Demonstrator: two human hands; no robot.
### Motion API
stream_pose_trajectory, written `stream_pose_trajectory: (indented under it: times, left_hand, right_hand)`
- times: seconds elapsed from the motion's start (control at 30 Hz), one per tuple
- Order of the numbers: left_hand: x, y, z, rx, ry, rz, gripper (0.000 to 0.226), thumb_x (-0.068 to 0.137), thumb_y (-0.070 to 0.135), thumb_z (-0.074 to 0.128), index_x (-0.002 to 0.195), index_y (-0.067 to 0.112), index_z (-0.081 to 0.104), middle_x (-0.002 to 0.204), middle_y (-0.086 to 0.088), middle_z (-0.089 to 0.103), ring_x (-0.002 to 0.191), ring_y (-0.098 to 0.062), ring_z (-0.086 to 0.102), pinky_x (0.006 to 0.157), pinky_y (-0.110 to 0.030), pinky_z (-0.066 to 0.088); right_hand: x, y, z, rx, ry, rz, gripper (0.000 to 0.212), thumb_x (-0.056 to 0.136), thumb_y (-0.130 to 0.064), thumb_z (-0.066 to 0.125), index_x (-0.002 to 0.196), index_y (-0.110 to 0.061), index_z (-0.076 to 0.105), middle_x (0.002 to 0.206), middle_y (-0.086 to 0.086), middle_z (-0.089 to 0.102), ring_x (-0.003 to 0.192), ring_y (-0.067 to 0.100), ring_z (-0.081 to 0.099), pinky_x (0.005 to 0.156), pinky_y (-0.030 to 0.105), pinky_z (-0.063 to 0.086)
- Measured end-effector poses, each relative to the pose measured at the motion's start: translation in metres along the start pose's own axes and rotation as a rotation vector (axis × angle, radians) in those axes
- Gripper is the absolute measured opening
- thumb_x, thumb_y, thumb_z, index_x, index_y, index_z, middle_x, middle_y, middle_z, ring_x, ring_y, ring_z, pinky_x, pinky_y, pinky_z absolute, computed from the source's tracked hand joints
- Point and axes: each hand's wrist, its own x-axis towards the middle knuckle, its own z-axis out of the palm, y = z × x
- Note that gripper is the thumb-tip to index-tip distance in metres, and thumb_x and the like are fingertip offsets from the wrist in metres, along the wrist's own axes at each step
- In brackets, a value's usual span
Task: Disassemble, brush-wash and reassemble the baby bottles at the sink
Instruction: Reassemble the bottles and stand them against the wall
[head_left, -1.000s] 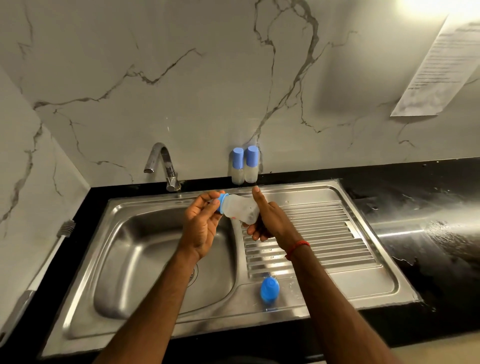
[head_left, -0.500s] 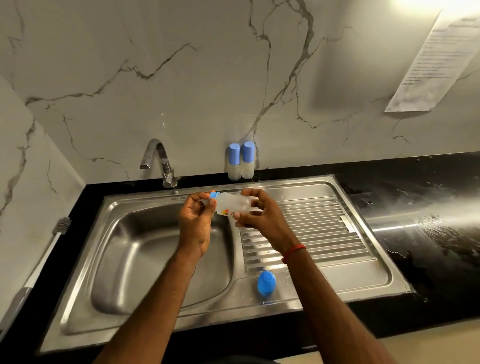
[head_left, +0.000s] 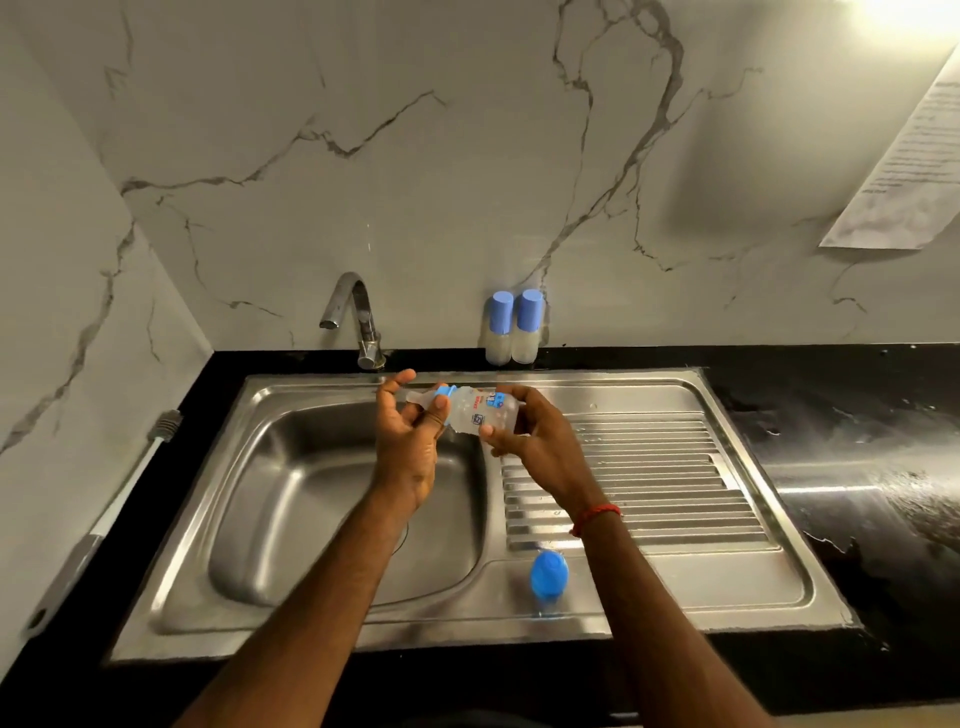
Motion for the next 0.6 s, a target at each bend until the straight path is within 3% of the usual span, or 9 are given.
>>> stream_pose_trajectory:
  times: [0.07,0.2,0.3,0.43,0.5,0.6]
  left_hand:
    - [0.0,0.0,-0.001,-0.01,-0.013,-0.008,0.041,0.093,-0.004,0.059,0.123,0.017,0.041,0.108,-0.016,0.064,0.085,-0.019,0.074,0.066,-0.027,0.061]
    - [0.001,-0.002,-0.002,-0.037,0.02,-0.006,0.032,0.091,-0.002,0.06,0.107,0.021,0.045,0.101,-0.012,0.062,0.079,-0.016,0.073,0.062,-0.025,0.059]
    - [-0.001,-0.004,0.0,-0.083,0.057,-0.017,0.039,0.087,0.009,0.066,0.119,0.015,0.045,0.099,-0.009,0.068,0.083,-0.017,0.074,0.067,-0.026,0.059]
    - [-0.006,-0.011,0.004,-0.053,-0.012,-0.169,0.067,0.086,0.035,0.067,0.144,0.015,0.041,0.122,-0.006,0.066,0.102,-0.017,0.07,0.084,-0.035,0.056]
    - [-0.012,-0.017,0.005,-0.025,-0.062,-0.243,0.059,0.089,0.045,0.061,0.141,0.018,0.049,0.125,-0.008,0.068,0.112,-0.023,0.068,0.087,-0.039,0.054]
    - [-0.015,-0.022,0.006,-0.082,-0.046,-0.324,0.056,0.095,0.052,0.055,0.135,0.013,0.055,0.122,-0.016,0.069,0.11,-0.031,0.068,0.08,-0.042,0.057]
  right_hand:
    - [0.0,-0.002,0.0,0.044,0.007,0.021,0.043,0.085,-0.029,0.077,0.121,-0.018,0.056,0.109,0.0,0.067,0.084,0.011,0.07,0.067,0.026,0.06]
    - [0.002,-0.01,0.0,0.043,0.014,0.021,0.03,0.088,-0.036,0.073,0.111,-0.025,0.058,0.098,-0.006,0.068,0.078,0.021,0.07,0.065,0.03,0.061]
    - [0.003,-0.011,0.001,0.115,0.032,0.038,0.038,0.084,-0.045,0.07,0.112,-0.022,0.059,0.102,0.0,0.069,0.082,0.021,0.071,0.068,0.032,0.062]
    - [0.003,-0.006,0.007,0.239,0.026,0.054,0.051,0.083,-0.047,0.069,0.122,-0.018,0.054,0.114,0.005,0.068,0.098,0.019,0.07,0.079,0.033,0.061]
    - [0.002,-0.003,0.006,0.203,-0.031,0.061,0.051,0.085,-0.044,0.07,0.125,-0.017,0.051,0.115,0.005,0.068,0.098,0.017,0.07,0.081,0.032,0.06]
    - [0.0,0.0,-0.002,-0.031,-0.169,0.071,0.047,0.088,-0.037,0.072,0.125,-0.017,0.053,0.106,0.0,0.068,0.089,0.011,0.069,0.075,0.023,0.057]
